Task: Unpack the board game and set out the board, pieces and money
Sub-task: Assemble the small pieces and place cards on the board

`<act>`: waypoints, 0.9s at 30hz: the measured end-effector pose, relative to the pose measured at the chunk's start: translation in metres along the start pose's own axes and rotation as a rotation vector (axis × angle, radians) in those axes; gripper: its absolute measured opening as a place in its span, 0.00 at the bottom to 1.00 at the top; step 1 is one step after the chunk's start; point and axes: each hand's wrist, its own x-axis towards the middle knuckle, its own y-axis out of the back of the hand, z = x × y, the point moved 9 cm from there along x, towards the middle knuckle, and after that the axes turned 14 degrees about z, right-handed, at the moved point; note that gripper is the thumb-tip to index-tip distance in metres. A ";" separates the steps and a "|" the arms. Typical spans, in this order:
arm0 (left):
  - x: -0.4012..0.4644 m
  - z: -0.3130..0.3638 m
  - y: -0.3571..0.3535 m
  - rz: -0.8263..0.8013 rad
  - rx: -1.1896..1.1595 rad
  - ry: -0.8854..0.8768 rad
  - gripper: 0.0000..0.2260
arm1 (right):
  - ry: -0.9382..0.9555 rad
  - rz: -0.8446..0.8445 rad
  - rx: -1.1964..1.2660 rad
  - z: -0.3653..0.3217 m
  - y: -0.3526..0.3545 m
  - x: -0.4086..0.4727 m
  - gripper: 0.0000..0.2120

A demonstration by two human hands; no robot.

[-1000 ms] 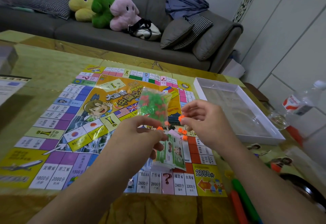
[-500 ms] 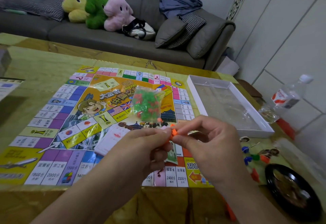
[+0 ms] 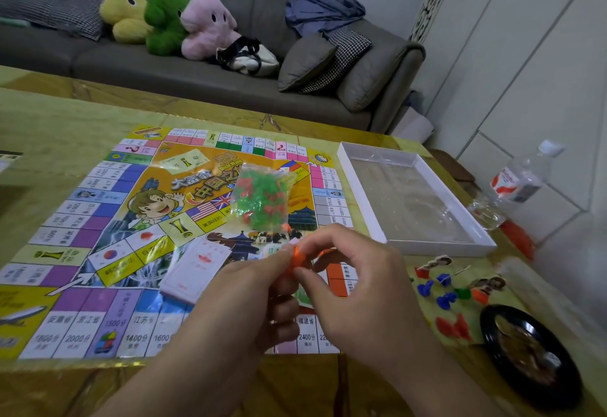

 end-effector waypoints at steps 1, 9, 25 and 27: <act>-0.001 0.000 -0.001 -0.011 -0.004 0.008 0.13 | -0.012 -0.009 0.022 0.000 0.001 0.001 0.09; -0.010 0.000 -0.014 -0.127 -0.027 0.023 0.12 | -0.169 -0.061 0.168 0.014 0.004 0.003 0.10; -0.016 0.021 -0.022 -0.322 0.194 -0.182 0.09 | -0.249 -0.031 0.204 0.027 0.018 0.006 0.12; -0.017 0.022 -0.022 -0.329 0.210 -0.194 0.08 | -0.230 -0.040 0.199 0.026 0.018 0.006 0.12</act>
